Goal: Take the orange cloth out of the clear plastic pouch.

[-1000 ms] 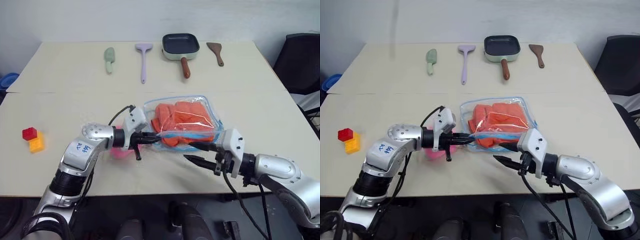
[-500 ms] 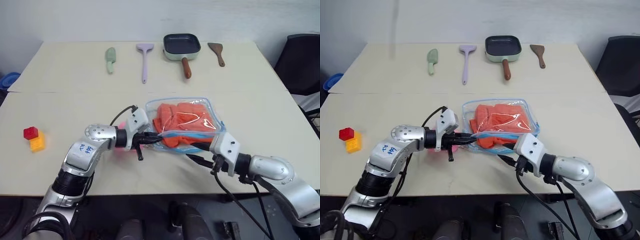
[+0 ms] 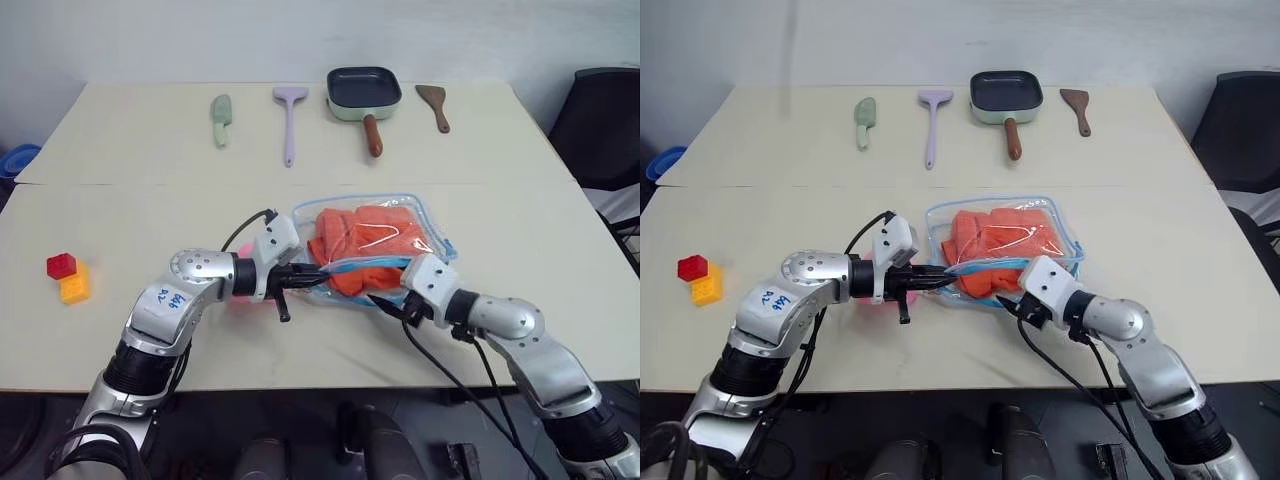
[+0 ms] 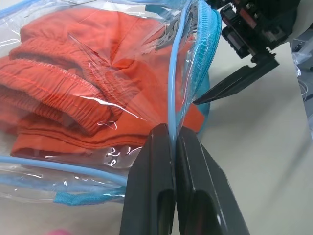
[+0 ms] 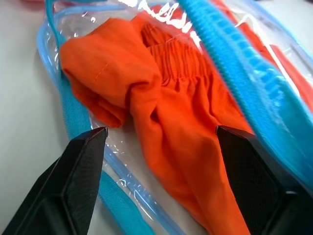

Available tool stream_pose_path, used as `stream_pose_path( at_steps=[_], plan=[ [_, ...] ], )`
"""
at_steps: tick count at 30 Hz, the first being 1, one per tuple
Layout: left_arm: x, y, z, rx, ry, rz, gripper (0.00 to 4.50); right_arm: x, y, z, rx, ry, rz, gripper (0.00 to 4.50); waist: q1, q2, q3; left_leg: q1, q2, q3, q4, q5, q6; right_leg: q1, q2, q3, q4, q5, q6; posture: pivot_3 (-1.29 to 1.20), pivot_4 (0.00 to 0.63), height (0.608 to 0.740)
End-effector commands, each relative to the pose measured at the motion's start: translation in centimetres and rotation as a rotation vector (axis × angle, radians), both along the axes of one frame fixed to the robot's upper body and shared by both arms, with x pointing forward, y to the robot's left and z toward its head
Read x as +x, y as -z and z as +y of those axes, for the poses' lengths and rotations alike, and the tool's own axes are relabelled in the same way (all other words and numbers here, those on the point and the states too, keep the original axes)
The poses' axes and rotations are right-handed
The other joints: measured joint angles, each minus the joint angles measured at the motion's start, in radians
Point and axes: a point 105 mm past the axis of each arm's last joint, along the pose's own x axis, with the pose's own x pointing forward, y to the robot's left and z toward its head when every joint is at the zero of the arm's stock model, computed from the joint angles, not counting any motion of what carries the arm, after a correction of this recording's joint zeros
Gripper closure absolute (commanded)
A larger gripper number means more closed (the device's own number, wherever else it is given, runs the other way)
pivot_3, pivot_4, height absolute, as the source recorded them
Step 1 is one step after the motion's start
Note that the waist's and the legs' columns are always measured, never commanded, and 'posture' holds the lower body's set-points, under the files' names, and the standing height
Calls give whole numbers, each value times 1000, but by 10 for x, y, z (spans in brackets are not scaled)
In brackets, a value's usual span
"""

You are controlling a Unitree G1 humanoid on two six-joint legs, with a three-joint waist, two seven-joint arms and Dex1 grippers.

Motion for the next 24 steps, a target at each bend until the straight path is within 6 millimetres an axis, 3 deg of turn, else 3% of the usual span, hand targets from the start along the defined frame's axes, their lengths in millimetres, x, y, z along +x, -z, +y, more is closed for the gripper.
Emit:
stream_pose_path(
  at_steps=[1,4,8,11,15,23,24],
  plan=[
    [-5,-11,-3,-24,23,-42,4500,9,-5,6,-20,-1,-61,768,-2,0,0,0,0,0,0,0,0,0,0,0,0,0,0,0,150,740],
    [-5,-13,-5,-26,24,-47,4500,18,4,7,-74,20,-78,768,-3,0,0,0,0,0,0,0,0,0,0,0,0,0,0,0,150,740],
    [-4,-16,-5,-29,25,-53,4500,41,19,-10,-199,139,-121,768,-5,0,0,0,0,0,0,0,0,0,0,0,0,0,0,0,150,740],
    [-2,-18,-5,-31,22,-55,4500,46,26,-18,-254,157,-135,768,-4,0,0,0,0,0,0,0,0,2,-1,0,0,0,0,0,150,740],
    [1,-20,-3,-32,7,-61,4500,41,32,-18,-233,136,-94,1704,-1,0,0,3,1,-2,0,0,0,10,-1,-1,-3,0,0,0,150,740],
    [14,-24,1,-47,-50,-73,4500,26,27,-14,-251,39,-91,4485,0,0,0,3,1,-4,0,0,0,12,-1,-2,-4,0,0,0,150,740],
    [15,-24,1,-48,-57,-73,4500,24,26,-12,-249,17,-91,4485,0,0,0,3,1,-4,0,0,0,12,0,-2,-4,0,0,0,150,740]
  ],
)
